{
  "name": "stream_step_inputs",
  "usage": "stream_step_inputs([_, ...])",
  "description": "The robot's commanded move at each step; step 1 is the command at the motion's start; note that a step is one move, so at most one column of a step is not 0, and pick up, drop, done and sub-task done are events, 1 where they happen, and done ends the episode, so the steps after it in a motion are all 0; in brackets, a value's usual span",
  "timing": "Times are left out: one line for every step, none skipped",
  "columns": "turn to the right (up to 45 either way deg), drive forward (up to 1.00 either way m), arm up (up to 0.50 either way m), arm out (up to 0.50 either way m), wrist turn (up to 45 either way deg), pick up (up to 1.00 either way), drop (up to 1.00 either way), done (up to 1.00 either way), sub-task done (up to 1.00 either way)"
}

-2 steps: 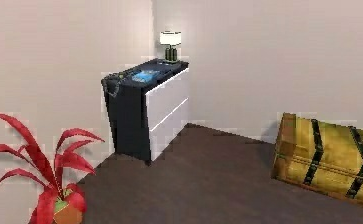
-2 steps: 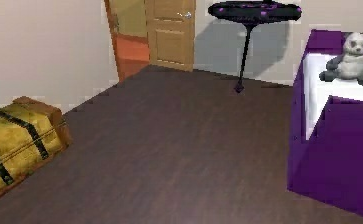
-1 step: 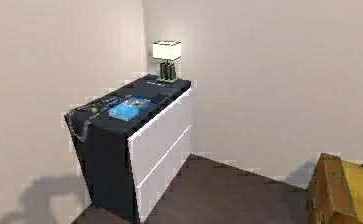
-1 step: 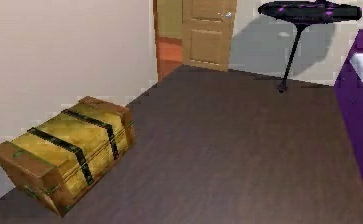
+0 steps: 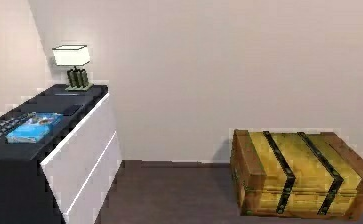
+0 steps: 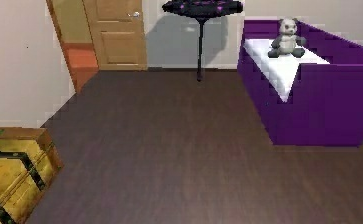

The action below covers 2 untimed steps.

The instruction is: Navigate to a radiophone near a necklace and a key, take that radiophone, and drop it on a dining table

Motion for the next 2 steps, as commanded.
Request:
stream_step_inputs([0.0,0.30,0.00,0.00,0.0,0.00,0.00,0.00,0.00])
stream_step_inputs([-45.0,0.00,0.00,0.00,0.0,0.00,0.00,0.00,0.00])
